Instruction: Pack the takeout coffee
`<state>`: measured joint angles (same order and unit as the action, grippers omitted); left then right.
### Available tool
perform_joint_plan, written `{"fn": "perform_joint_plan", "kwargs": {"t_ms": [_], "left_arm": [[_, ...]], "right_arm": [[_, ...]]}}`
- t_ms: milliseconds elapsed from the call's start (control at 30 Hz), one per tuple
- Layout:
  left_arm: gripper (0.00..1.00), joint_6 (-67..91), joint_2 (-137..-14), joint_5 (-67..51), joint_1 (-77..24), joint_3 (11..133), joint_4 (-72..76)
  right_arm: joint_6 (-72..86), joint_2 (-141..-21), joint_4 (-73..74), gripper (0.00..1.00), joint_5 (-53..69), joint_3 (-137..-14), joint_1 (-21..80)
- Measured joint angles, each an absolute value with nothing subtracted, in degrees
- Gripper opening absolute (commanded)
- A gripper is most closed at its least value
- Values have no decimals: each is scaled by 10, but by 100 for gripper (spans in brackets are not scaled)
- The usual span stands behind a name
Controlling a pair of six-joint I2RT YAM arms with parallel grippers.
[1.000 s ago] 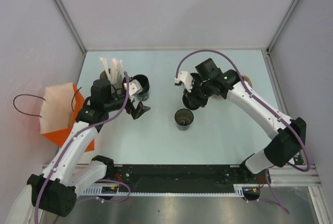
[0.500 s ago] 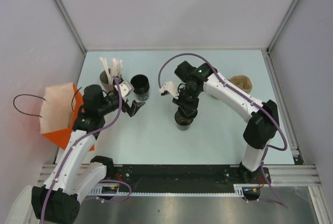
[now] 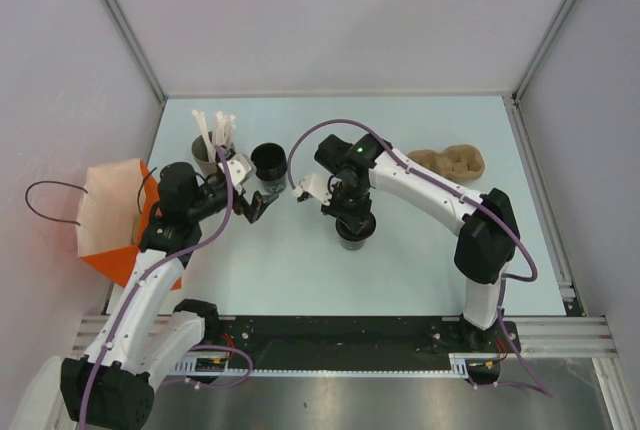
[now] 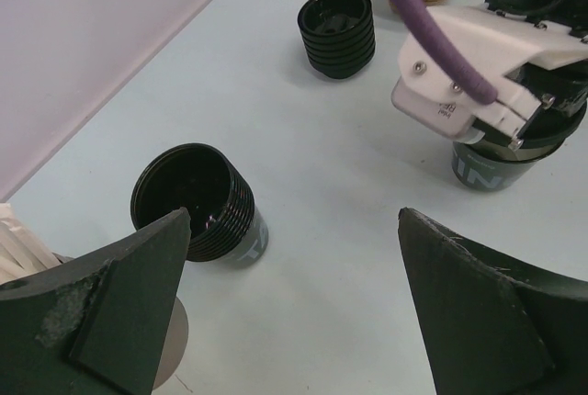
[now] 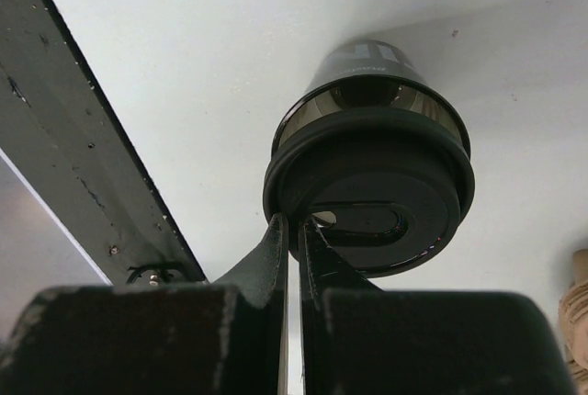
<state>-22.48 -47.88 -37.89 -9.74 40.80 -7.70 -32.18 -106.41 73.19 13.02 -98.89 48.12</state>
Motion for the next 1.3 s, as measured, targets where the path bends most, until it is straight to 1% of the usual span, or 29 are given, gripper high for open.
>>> {"fn": "perform_joint_plan", "kwargs": {"t_ms": [733,1133,1267,1300], "left_arm": [[100,-224,-479,-388,-90,408,-77],[100,-224,-479,-392,-88,408,-77],[100,-224,-479,-392,-88,408,-77],[100,-224,-479,-392,-88,408,-77]], "right_arm": [[-304,-1090,725,3,100,-1003,504],[-300,-1086,721,4,79,-983,514],[-300,-1085,720,8,79,-982,515],[-300,-1085,719,11,79,-982,515]]}}
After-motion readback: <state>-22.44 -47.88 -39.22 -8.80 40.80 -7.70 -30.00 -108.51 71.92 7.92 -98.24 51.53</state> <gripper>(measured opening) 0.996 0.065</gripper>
